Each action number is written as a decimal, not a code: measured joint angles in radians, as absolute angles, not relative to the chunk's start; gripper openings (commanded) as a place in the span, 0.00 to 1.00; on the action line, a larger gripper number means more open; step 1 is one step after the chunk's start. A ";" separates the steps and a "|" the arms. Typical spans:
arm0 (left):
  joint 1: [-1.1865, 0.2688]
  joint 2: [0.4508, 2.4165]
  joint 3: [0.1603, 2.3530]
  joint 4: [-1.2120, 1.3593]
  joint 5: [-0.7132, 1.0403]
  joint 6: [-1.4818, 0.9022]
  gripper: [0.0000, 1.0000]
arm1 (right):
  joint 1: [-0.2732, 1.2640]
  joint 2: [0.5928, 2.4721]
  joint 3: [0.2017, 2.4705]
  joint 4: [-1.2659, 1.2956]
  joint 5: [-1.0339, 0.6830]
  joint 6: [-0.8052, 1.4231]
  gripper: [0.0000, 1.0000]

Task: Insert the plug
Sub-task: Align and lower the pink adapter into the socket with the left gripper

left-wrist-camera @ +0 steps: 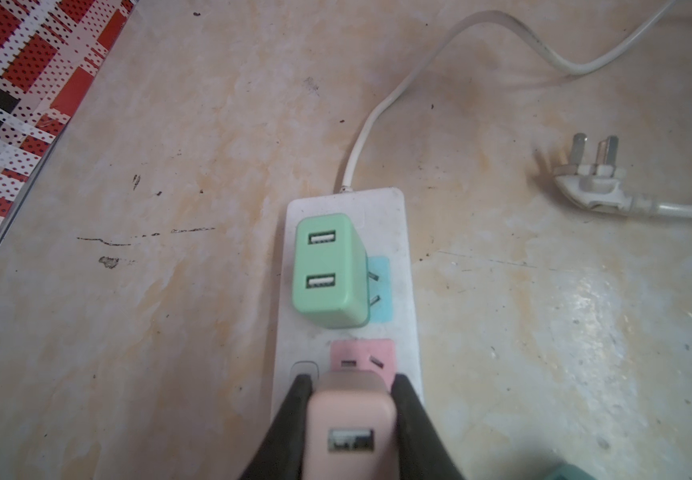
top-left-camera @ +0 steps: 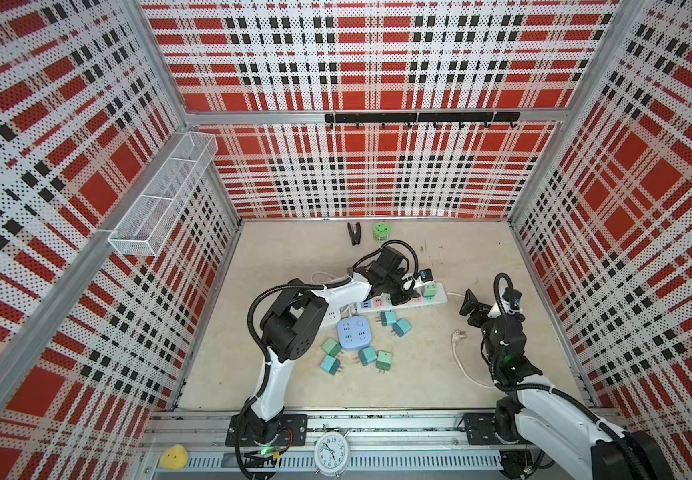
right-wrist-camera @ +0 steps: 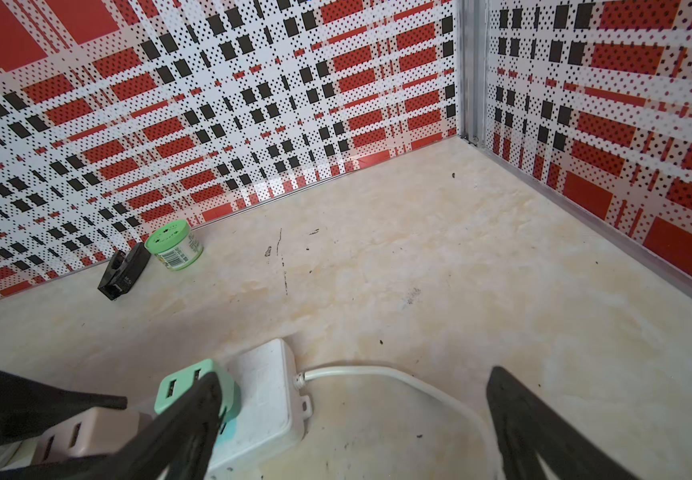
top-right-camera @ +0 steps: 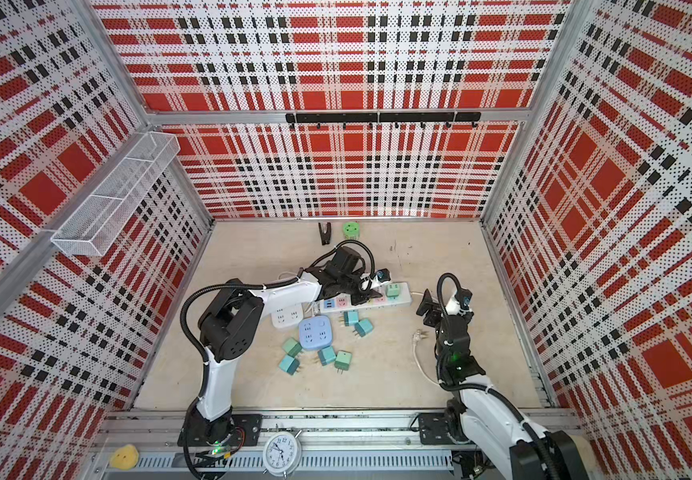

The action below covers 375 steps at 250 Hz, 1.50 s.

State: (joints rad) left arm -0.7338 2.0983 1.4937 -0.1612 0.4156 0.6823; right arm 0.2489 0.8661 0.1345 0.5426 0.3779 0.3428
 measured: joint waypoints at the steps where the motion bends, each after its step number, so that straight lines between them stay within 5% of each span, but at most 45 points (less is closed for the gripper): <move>1: -0.734 2.098 1.494 -0.161 0.416 0.682 0.00 | 0.249 0.866 0.134 0.543 0.378 0.343 1.00; 375: -0.736 2.233 1.735 -0.370 0.456 0.628 0.00 | 0.235 0.922 0.150 0.542 0.363 0.352 1.00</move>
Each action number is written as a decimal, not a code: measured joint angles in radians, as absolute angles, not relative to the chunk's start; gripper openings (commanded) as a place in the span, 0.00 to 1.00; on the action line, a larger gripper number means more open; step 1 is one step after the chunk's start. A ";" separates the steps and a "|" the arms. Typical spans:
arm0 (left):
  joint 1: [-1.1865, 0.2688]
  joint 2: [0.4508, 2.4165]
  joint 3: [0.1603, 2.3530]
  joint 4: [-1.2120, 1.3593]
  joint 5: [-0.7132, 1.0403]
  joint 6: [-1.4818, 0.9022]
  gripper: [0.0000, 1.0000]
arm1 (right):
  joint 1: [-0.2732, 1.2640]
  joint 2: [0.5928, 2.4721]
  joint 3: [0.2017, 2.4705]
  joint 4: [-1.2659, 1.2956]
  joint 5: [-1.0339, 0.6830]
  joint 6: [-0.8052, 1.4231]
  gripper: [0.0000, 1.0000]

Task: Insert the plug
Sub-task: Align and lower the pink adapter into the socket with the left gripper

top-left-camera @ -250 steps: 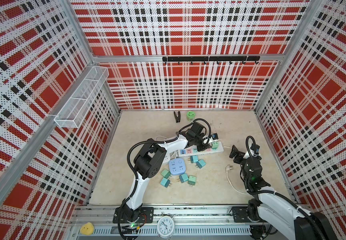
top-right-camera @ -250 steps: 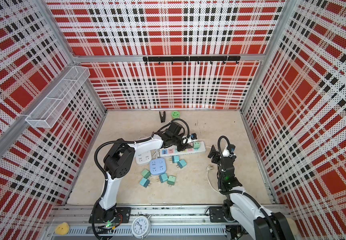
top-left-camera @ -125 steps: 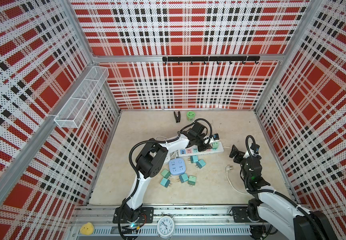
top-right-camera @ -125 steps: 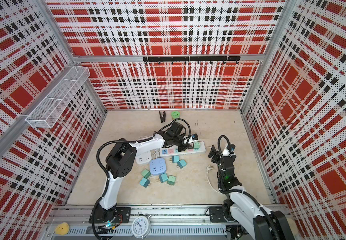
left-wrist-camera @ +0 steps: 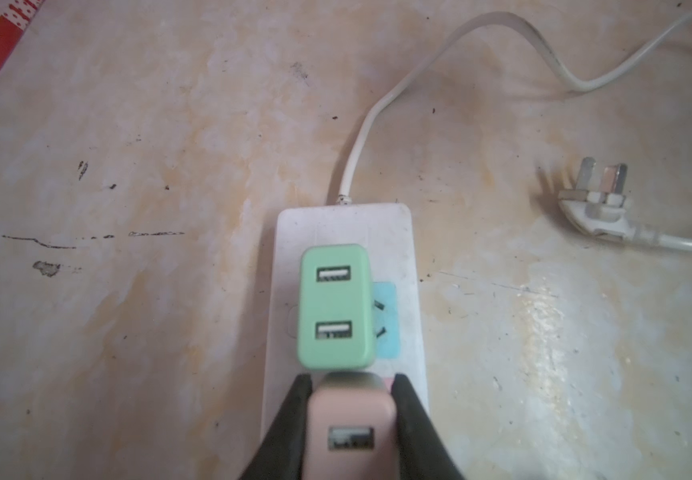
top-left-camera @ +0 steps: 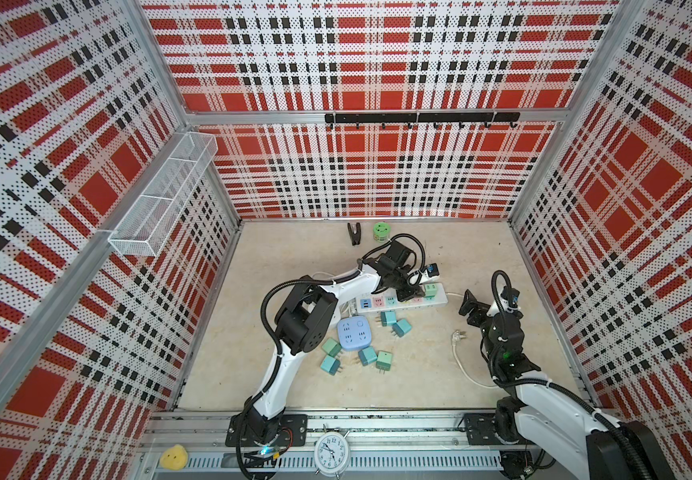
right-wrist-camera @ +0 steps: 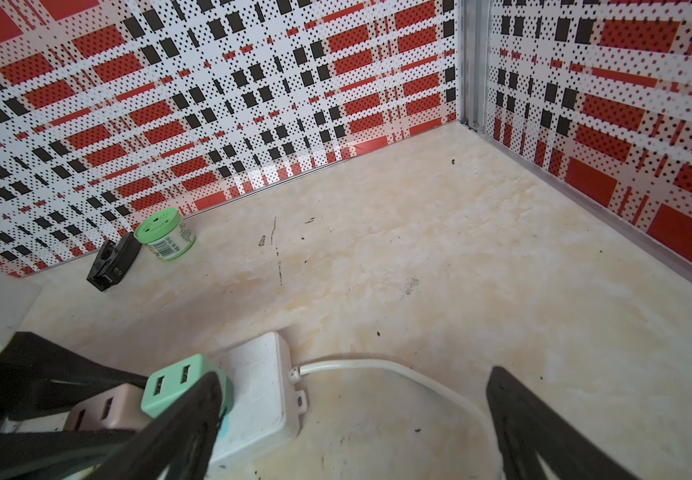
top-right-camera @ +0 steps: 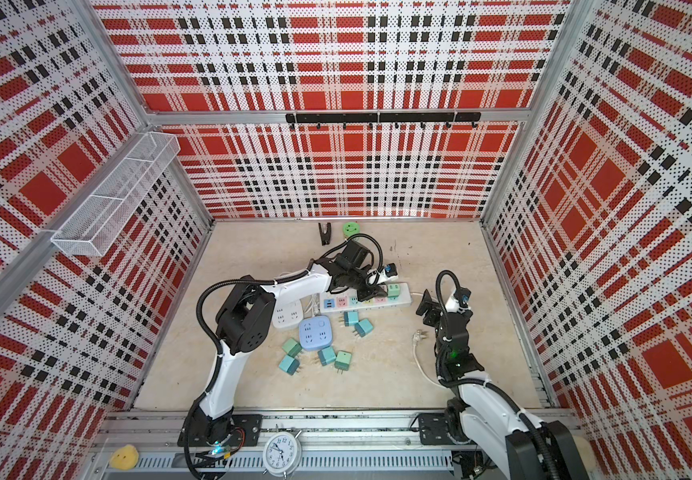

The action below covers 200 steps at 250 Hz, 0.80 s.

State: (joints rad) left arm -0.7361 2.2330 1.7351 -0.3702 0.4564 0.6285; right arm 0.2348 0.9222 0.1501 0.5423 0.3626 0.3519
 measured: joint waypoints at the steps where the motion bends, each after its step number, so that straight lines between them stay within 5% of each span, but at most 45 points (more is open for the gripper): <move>1: -0.736 2.234 1.737 -0.372 0.456 0.628 0.00 | 0.235 0.922 0.150 0.542 0.363 0.352 1.00; 200: -0.794 2.215 1.652 -0.247 0.313 0.424 0.00 | 0.235 0.931 0.157 0.542 0.359 0.352 1.00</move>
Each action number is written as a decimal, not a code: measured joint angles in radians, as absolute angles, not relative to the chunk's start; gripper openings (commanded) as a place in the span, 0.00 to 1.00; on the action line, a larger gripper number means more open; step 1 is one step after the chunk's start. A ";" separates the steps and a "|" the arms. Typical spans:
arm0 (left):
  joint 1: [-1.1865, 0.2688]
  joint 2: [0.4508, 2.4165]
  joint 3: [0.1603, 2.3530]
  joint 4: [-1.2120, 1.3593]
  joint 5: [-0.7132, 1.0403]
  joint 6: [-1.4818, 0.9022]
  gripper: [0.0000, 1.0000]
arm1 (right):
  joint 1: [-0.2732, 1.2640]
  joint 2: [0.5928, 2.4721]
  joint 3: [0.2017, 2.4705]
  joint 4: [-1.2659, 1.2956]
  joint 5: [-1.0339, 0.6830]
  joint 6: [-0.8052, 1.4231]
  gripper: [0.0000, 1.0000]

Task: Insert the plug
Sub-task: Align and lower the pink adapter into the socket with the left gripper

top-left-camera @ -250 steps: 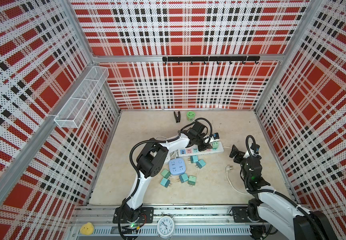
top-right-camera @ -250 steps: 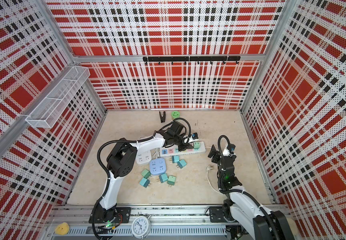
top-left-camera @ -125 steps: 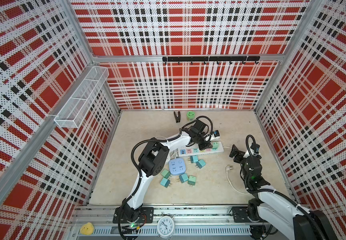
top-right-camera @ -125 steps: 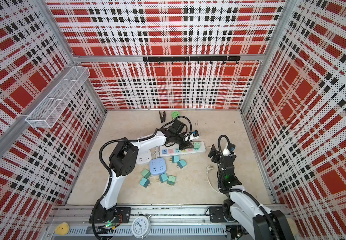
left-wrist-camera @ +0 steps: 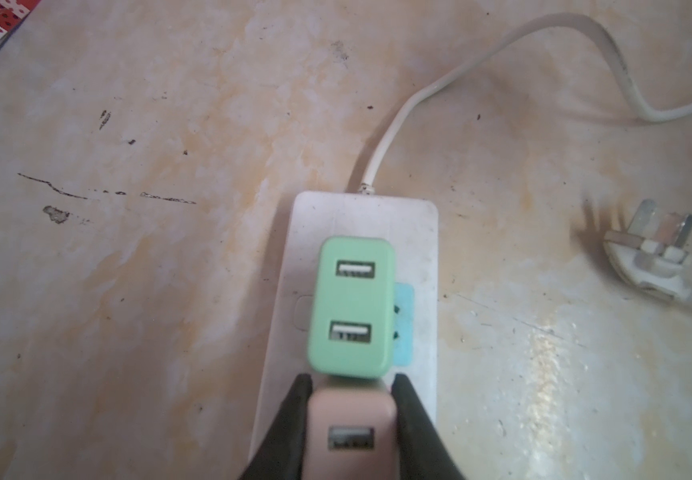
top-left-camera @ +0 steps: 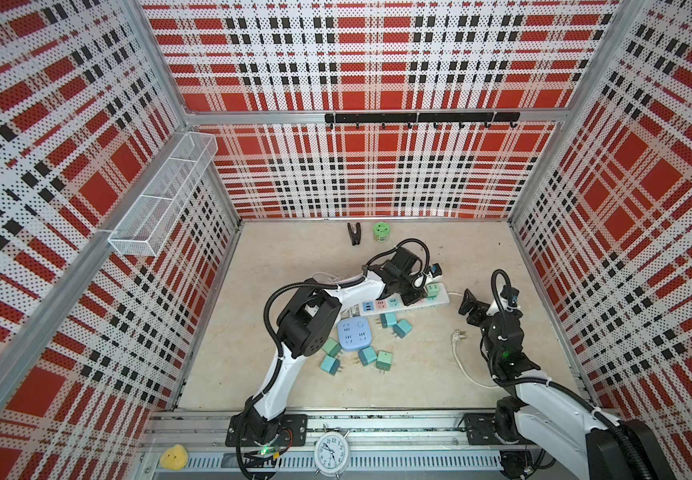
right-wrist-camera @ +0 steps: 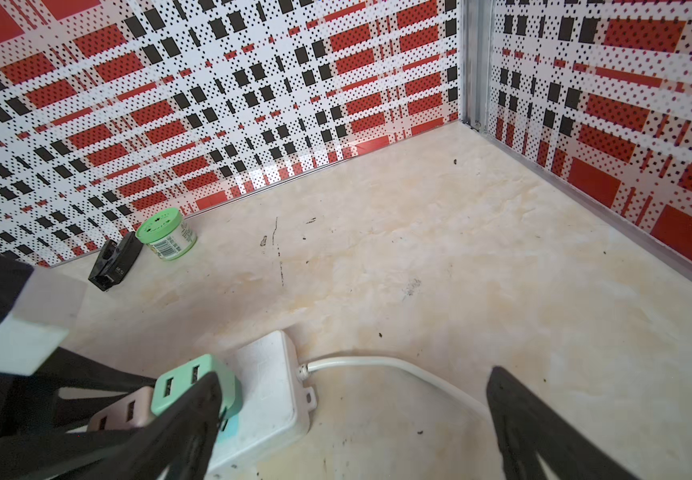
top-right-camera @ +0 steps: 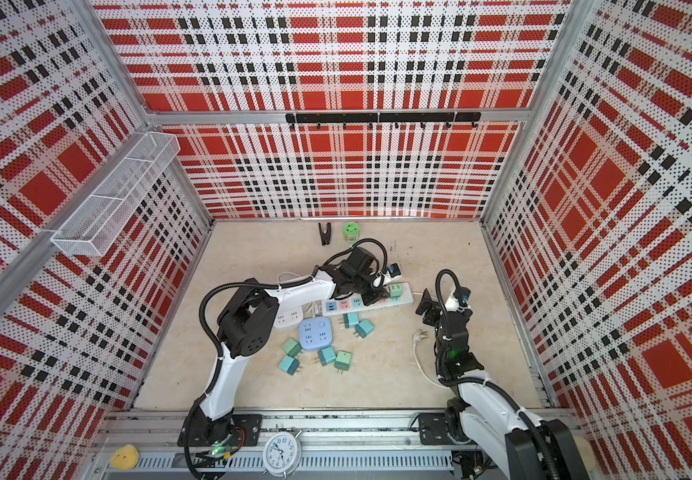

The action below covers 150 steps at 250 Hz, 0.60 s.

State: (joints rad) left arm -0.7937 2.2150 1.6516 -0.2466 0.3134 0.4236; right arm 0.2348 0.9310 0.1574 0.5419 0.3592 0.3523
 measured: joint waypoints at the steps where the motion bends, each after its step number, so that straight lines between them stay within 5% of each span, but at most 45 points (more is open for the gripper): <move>1: -0.794 2.215 1.651 -0.245 0.313 0.422 0.00 | 0.235 0.931 0.157 0.542 0.359 0.353 1.00; 150: -0.775 2.221 1.591 -0.110 0.416 0.294 0.00 | 0.234 0.931 0.157 0.542 0.359 0.353 1.00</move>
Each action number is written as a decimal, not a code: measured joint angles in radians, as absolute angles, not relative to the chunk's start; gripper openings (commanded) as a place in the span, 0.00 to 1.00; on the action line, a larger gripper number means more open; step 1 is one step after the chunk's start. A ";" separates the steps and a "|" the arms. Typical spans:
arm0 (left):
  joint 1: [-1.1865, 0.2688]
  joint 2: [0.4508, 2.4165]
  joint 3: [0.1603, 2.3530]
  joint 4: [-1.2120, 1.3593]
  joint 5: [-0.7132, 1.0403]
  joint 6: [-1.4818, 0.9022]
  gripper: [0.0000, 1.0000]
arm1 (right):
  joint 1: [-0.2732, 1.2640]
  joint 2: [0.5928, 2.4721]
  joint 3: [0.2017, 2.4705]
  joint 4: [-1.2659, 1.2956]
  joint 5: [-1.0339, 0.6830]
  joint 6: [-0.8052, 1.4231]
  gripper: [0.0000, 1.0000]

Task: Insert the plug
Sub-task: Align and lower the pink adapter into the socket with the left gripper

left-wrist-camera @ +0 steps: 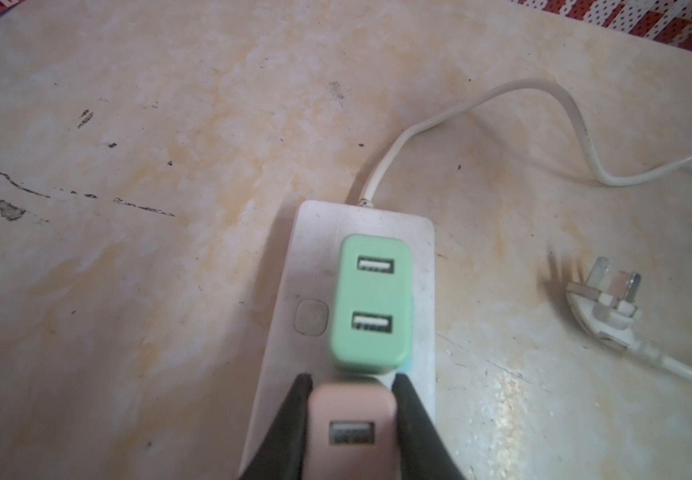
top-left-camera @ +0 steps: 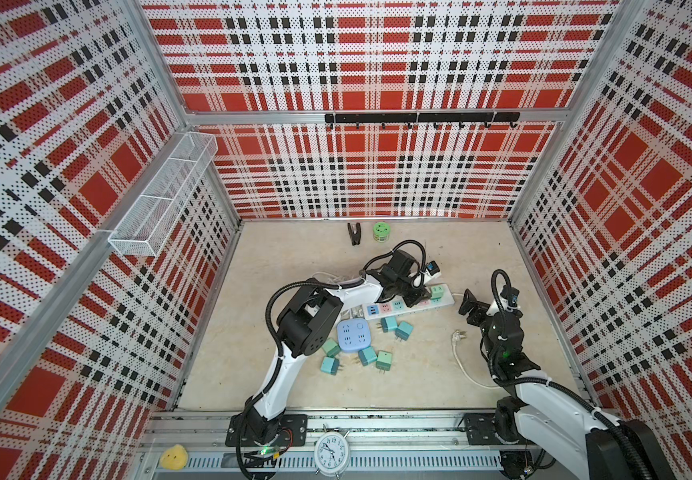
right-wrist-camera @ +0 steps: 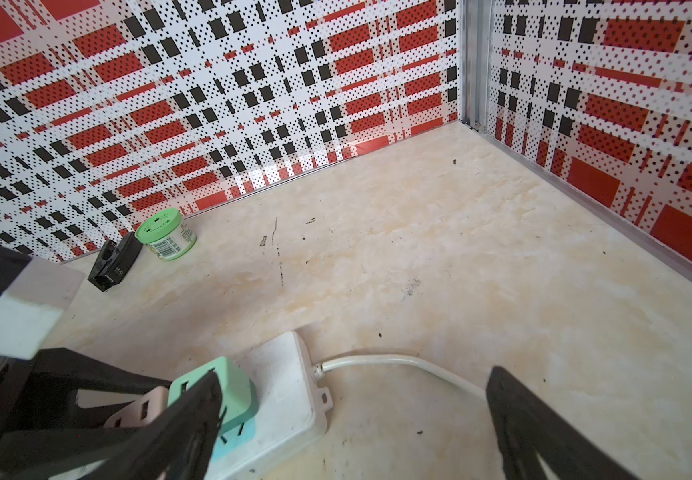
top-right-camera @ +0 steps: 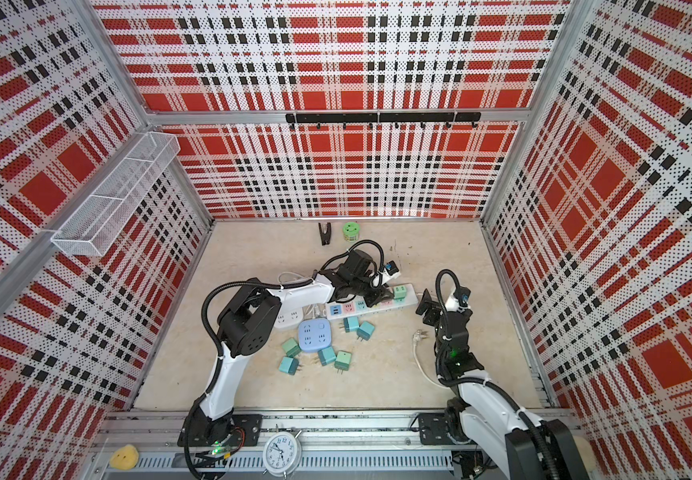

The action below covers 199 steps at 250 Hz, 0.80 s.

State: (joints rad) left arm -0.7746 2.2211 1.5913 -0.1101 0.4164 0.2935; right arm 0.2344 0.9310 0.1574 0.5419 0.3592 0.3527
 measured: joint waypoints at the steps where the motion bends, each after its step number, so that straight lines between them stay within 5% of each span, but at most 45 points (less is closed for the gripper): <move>1: -0.775 2.222 1.592 -0.111 0.417 0.295 0.00 | 0.234 0.931 0.157 0.542 0.359 0.353 1.00; 68: -0.762 2.270 1.723 -0.279 0.446 0.329 0.00 | 0.234 0.939 0.167 0.537 0.359 0.353 1.00; 124: -0.762 2.274 1.741 -0.306 0.453 0.353 0.20 | 0.234 0.942 0.167 0.534 0.359 0.354 1.00; 199: -0.763 2.274 1.738 -0.305 0.447 0.382 0.20 | 0.234 0.948 0.170 0.531 0.359 0.357 1.00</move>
State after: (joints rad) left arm -0.7628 2.2738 1.7378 -0.3054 0.4469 0.3824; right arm 0.2340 0.9478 0.1703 0.5312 0.3592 0.3569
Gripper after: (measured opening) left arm 0.300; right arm 0.998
